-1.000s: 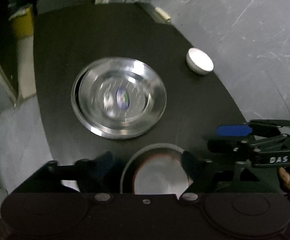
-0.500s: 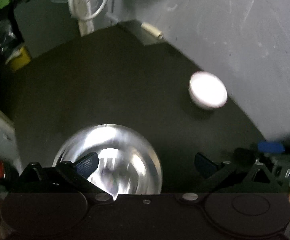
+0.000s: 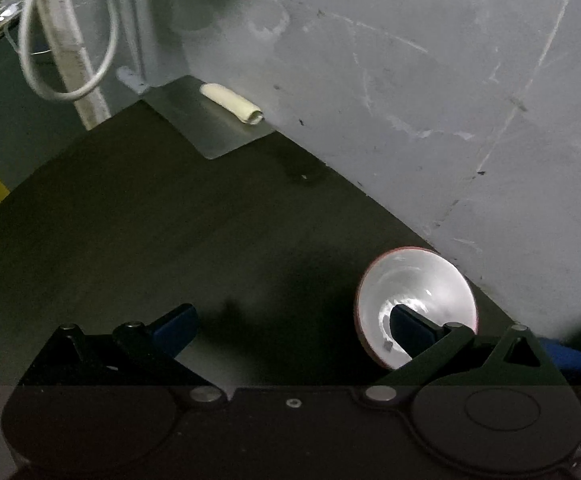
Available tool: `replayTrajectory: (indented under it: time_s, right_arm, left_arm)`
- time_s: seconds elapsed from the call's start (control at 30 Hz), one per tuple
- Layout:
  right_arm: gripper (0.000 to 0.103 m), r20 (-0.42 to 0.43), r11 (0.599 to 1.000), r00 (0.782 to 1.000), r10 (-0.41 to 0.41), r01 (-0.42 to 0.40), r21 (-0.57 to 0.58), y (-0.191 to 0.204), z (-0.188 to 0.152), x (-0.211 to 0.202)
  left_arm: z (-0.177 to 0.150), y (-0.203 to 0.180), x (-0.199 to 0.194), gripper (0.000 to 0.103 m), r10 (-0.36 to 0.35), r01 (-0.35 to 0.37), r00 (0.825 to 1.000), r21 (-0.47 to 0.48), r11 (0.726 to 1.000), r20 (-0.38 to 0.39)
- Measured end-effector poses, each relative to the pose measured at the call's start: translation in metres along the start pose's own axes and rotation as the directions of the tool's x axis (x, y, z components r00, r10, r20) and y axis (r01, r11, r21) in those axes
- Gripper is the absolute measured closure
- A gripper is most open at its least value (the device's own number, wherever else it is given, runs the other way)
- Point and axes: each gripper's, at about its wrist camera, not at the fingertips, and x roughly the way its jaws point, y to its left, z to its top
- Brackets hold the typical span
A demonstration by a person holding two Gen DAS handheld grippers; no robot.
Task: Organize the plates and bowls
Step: 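Move both tools to the second red-rimmed white bowl and grasp its rim, then lift the second white bowl and carry it over the bowl stack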
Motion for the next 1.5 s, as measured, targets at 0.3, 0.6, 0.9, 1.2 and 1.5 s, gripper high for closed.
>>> replayTrajectory:
  time_s: [0.3, 0.6, 0.9, 1.2, 1.5]
  right_arm:
    - [0.038, -0.035, 1.000, 0.999, 0.021, -0.021, 0.016, 0.009, 0.010, 0.024]
    - [0.062, -0.057, 0.999, 0.997, 0.046, -0.045, 0.013, 0.011, 0.013, 0.032]
    - [0.080, -0.073, 0.997, 0.995, 0.064, -0.066, -0.029, 0.015, 0.014, 0.030]
    - [0.085, -0.018, 0.987, 0.991, 0.133, -0.135, -0.083, 0.029, 0.007, -0.007]
    - [0.087, 0.010, 0.967, 0.980, 0.198, -0.194, -0.164, 0.059, -0.015, -0.061]
  left_arm:
    - [0.004, -0.002, 0.023, 0.019, -0.059, 0.059, 0.997, 0.005, 0.998, -0.049]
    - [0.008, -0.010, 0.028, 0.074, -0.146, 0.145, 0.987, -0.025, 0.989, -0.062]
    - [-0.001, -0.011, 0.019, 0.097, -0.187, 0.184, 0.982, -0.061, 0.981, -0.040]
    - [-0.020, -0.008, -0.030, 0.097, -0.150, 0.156, 0.987, -0.119, 0.981, 0.054]
    - [-0.072, 0.000, -0.107, 0.097, -0.100, 0.125, 0.984, -0.167, 0.978, 0.150]
